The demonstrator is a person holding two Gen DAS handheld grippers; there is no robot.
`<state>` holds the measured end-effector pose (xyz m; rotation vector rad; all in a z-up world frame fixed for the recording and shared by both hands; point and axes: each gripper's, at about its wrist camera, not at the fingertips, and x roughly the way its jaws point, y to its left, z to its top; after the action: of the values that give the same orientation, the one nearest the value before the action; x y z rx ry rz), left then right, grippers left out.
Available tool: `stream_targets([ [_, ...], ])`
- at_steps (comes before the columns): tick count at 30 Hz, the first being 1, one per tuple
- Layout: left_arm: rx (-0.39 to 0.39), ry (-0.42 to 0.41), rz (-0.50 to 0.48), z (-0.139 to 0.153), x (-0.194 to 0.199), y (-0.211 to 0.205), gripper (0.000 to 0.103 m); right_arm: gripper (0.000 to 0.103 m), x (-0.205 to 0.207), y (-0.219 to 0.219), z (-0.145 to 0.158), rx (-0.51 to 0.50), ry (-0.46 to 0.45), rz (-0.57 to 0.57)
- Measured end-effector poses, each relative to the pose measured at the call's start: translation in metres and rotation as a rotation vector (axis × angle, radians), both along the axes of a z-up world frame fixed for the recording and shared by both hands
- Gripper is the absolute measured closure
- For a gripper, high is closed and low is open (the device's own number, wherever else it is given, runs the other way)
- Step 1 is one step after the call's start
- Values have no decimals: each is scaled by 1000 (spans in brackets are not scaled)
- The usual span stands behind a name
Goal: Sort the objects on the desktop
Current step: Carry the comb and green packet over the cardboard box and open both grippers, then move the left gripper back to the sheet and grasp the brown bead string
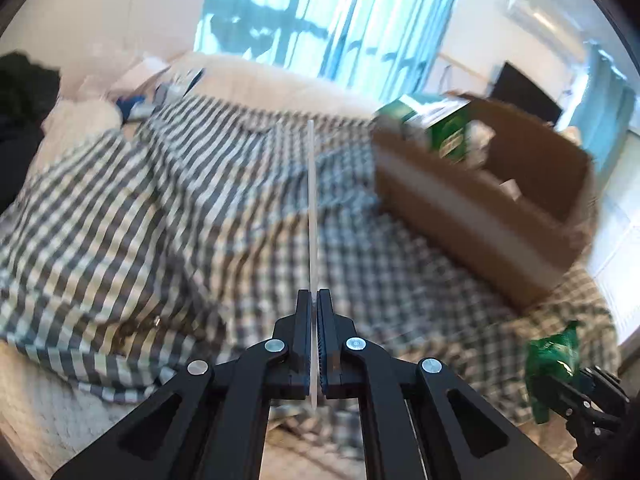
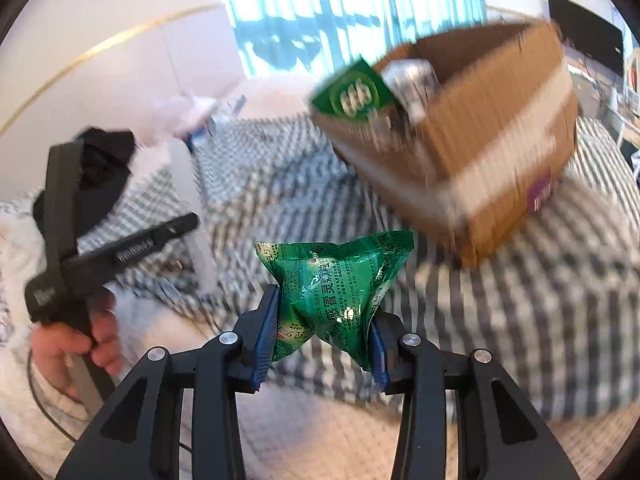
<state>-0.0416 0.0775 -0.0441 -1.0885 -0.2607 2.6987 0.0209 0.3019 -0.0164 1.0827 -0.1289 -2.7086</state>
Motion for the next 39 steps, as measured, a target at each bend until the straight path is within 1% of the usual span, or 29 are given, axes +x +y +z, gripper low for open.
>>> stream_targets([
  [2,17,46,-24,18,2,7,100,64,-3,-1,17,23,43,11],
  [4,40,72,-48,32,2,12,100,64,-10,4,37,21,87,26],
  [7,52,119,-86,55,-1,27,100,64,-23,12,61,21,133,24],
  [9,65,144,-124,69,-7,39,100,64,-36,21,82,50,180,10],
  [11,67,179,-160,86,-14,55,100,64,-49,27,99,67,211,-3],
  [13,73,213,-180,101,-22,68,100,64,-69,42,118,97,234,-26],
  [15,95,237,-202,116,-35,85,100,64,-89,55,128,125,233,-50],
  [18,115,246,-244,134,-59,113,100,64,-124,77,132,138,191,-104],
  [20,100,249,-258,137,-72,132,100,62,-145,89,129,135,167,-130],
  [22,87,230,-273,133,-87,150,100,61,-158,97,128,139,160,-158],
  [23,83,217,-278,129,-92,156,100,49,-164,101,128,141,159,-172],
  [24,93,207,-281,125,-96,160,100,32,-165,104,130,143,170,-193],
  [25,107,191,-284,121,-100,163,99,26,-165,109,135,139,194,-213],
  [26,108,168,-287,117,-103,166,98,24,-164,113,139,133,217,-225],
  [28,82,126,-285,109,-106,169,89,24,-154,118,145,121,241,-239],
  [30,45,114,-271,106,-103,169,60,24,-144,119,152,110,259,-235],
  [32,32,123,-269,109,-92,161,50,24,-128,111,159,124,288,-228],
  [33,28,129,-269,112,-87,158,41,24,-117,104,162,140,303,-225],
  [34,12,133,-264,115,-82,154,35,24,-110,97,165,152,309,-220],
  [35,-17,143,-246,121,-73,146,24,24,-104,91,168,163,309,-209],
  [36,-36,152,-230,127,-66,141,17,24,-96,81,171,172,312,-196],
  [39,-56,180,-182,150,-44,115,15,24,-77,52,180,196,315,-157],
])
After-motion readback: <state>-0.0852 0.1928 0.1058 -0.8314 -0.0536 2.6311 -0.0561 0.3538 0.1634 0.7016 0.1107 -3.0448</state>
